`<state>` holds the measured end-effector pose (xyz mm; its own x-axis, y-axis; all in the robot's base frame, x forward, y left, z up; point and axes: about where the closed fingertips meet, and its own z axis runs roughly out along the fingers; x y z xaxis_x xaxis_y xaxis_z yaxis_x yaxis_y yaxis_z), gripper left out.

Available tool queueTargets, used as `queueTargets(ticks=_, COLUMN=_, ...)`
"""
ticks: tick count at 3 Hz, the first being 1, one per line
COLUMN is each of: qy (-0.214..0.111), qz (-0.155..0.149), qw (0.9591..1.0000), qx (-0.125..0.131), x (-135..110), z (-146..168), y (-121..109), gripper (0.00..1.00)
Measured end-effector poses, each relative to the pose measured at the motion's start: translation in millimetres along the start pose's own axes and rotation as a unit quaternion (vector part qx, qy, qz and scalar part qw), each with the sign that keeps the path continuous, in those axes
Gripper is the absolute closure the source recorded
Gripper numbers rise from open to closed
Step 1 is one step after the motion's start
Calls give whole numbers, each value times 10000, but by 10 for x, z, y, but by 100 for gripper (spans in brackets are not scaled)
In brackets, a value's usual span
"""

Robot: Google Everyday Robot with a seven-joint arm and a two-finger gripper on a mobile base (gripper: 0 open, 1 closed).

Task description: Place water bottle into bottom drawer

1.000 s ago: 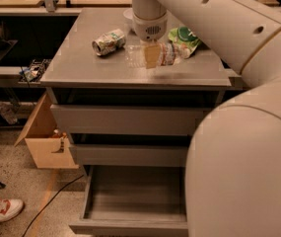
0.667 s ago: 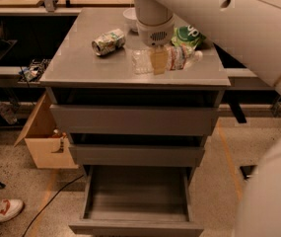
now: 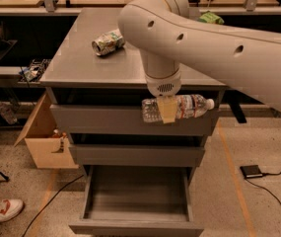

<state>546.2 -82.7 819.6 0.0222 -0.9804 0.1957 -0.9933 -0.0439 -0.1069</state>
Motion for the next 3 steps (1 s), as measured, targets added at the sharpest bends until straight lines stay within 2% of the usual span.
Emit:
queueTargets(ticks=1, qy=-1, qz=0, qw=10000, qx=0, x=0, z=0, y=0, gripper=100)
queueTargets(ticks=2, qy=-260, qz=91, qw=9995, qx=-134, x=-41, z=259, y=148, gripper=100)
queueTargets(ticks=3, qy=-793, qz=342, qw=9957, qx=-326, x=-149, z=732, y=466, gripper=100)
